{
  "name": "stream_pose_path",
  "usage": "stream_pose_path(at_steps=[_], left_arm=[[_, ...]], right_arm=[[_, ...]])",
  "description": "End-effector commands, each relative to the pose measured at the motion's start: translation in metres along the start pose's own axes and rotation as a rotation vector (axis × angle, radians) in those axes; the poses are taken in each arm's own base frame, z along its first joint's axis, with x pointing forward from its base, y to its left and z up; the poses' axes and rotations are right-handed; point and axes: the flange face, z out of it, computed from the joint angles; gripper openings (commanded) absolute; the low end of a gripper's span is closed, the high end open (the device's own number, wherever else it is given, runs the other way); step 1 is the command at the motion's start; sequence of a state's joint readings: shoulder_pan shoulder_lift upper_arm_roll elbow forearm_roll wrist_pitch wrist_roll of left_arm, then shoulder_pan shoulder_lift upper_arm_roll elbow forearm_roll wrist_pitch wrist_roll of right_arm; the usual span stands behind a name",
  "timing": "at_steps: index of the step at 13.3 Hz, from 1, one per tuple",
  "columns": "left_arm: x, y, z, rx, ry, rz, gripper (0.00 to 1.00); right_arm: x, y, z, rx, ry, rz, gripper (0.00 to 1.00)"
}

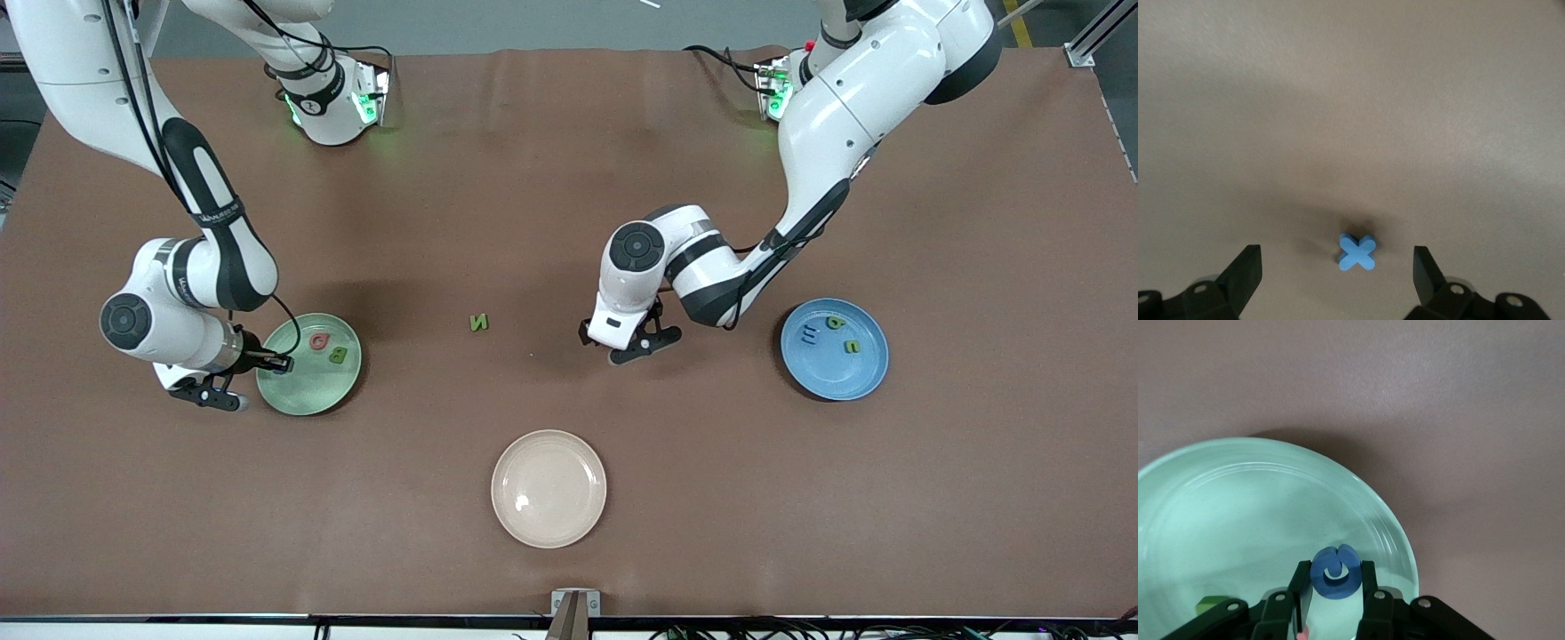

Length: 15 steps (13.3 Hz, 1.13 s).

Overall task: Sort upper and lower case letters into plates
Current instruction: 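Grasp the blue x with the left gripper while the right gripper reaches the N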

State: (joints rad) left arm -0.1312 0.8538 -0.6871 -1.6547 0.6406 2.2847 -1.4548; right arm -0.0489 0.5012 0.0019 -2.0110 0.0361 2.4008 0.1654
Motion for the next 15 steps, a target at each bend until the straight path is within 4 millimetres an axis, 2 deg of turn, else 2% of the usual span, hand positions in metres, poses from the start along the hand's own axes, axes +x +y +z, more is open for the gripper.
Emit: stream_pose_path(at_steps=[1,3,4,5,6,9,11,12,13,15], left_arm=[[-0.009,0.010,0.009,-0.006,-0.007,0.012,0.96],[-0.009,0.007,0.020,0.014,-0.007,0.010,0.90],[-0.013,0.008,0.024,0.023,-0.003,0.019,0.86],[-0.013,0.008,0.025,0.025,-0.002,0.025,0.81],[-0.013,0.008,0.026,0.026,-0.004,0.028,0.76],[-0.014,0.008,0.027,0.026,-0.004,0.035,0.57],[-0.014,0.008,0.026,0.024,-0.004,0.035,0.45],[-0.014,0.008,0.026,0.024,-0.003,0.038,0.39],[-0.012,0.009,0.026,0.023,0.000,0.036,0.35],[-0.009,0.010,0.026,0.018,0.008,0.038,0.32]], right_arm=[[-0.008,0.003,0.005,0.001,0.001,-0.013,0.02],[-0.009,0.001,0.006,0.001,-0.007,-0.013,0.05],[-0.008,0.001,0.006,0.000,-0.007,-0.013,0.21],[-0.008,0.001,0.004,0.000,-0.010,-0.012,0.68],[-0.007,0.000,0.002,0.001,-0.009,-0.006,1.00],[0.008,-0.010,-0.028,-0.002,-0.049,-0.010,1.00],[0.013,-0.024,-0.051,-0.009,-0.098,0.007,1.00],[0.012,-0.038,-0.058,-0.016,-0.107,0.032,1.00],[0.005,-0.060,-0.061,-0.026,-0.112,0.064,1.00],[-0.012,-0.114,-0.066,-0.045,-0.095,0.149,1.00]])
